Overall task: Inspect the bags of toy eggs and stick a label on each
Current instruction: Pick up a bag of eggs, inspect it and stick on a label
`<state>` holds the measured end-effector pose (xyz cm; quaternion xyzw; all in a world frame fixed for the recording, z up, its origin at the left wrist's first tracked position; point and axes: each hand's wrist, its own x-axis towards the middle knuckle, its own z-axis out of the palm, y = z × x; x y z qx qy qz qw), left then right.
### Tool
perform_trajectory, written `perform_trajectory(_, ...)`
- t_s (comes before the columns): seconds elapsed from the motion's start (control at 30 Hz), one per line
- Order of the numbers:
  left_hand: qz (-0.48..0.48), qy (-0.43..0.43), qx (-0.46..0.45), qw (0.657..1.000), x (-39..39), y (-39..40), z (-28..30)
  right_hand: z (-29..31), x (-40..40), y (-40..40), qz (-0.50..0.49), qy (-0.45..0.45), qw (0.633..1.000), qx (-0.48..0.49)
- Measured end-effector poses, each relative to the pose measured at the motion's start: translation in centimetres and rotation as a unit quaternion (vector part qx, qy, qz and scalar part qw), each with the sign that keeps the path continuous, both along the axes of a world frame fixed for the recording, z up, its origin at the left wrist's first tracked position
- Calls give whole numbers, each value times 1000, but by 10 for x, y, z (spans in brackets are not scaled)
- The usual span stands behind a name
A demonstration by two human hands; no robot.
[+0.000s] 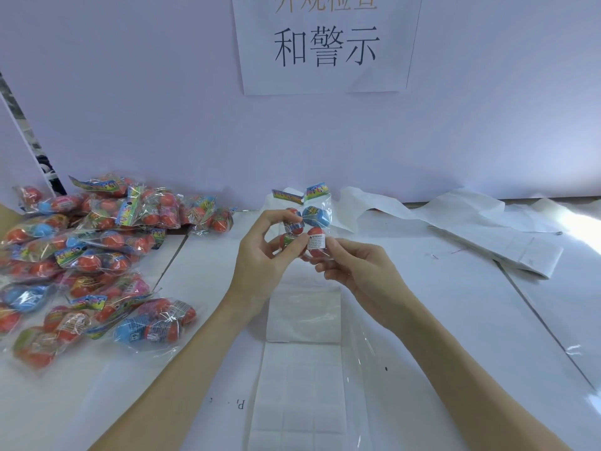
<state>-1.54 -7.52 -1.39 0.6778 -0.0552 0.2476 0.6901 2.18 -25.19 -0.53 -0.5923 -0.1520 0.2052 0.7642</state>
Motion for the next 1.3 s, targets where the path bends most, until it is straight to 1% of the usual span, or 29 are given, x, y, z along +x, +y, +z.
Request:
perform_trajectory(0.13,1,9,18,1000,-1,1,0,2,-4,5,-16,2,1000,-25)
perform_trajectory(0.2,-8,9,20,1000,-2,0,0,1,-5,9,-48,-20,997,-57)
perform_trajectory(0.27,-10,7,23,1000,-1,-2,0,0,-4,9,-66,-35,995,-68)
perform_trajectory(0.37,-10,11,19,1000,0,-1,1,-2,-3,6,-40,-23,998,-43)
perform_trajectory(0.5,-1,0,-20,1000,2,7,1,-3,-3,5,-22,-16,1000,-15)
perform_trajectory(0.57,-3,2,10,1000,1,8,1,-3,-4,8,-33,-13,999,-29)
perform_trajectory(0.63,-14,11,47,999,-1,6,1,-1,-4,8,-40,-32,996,-74)
perform_trajectory(0.73,-17,37,42,998,-3,5,2,-1,-4,5,-51,-60,988,-130)
perform_trajectory(0.8,4,46,44,998,-4,8,3,3,-1,-1,-77,-52,987,-130)
perform_trajectory(0.83,31,49,66,996,-3,10,2,7,2,-4,-87,-43,989,-113)
perform_trajectory(0.87,73,53,101,991,-2,13,0,13,5,-9,-90,-26,993,-76)
perform_trajectory(0.9,128,56,148,979,-1,17,-2,19,8,-15,-73,-1,997,-4)
perform_trajectory(0.93,189,56,207,958,1,23,-5,26,10,-21,-28,36,993,111)
perform_trajectory(0.97,247,54,282,925,2,29,-9,32,12,-28,42,76,964,250)
perform_trajectory(1.0,292,58,361,884,4,36,-12,36,12,-36,129,96,911,379)
perform_trajectory(1.03,316,72,426,845,5,43,-16,38,12,-43,216,93,854,464)
perform_trajectory(1.07,323,95,469,816,5,50,-19,40,12,-46,275,81,817,500)
perform_trajectory(1.1,320,126,494,799,5,55,-21,40,12,-47,300,72,810,499)
perform_trajectory(1.13,310,161,509,787,4,59,-23,39,11,-47,308,68,819,479)
perform_trajectory(1.23,281,252,546,748,6,67,-31,28,10,-40,283,53,879,379)
perform_trajectory(1.3,278,278,553,735,8,68,-33,21,10,-35,266,48,911,312)
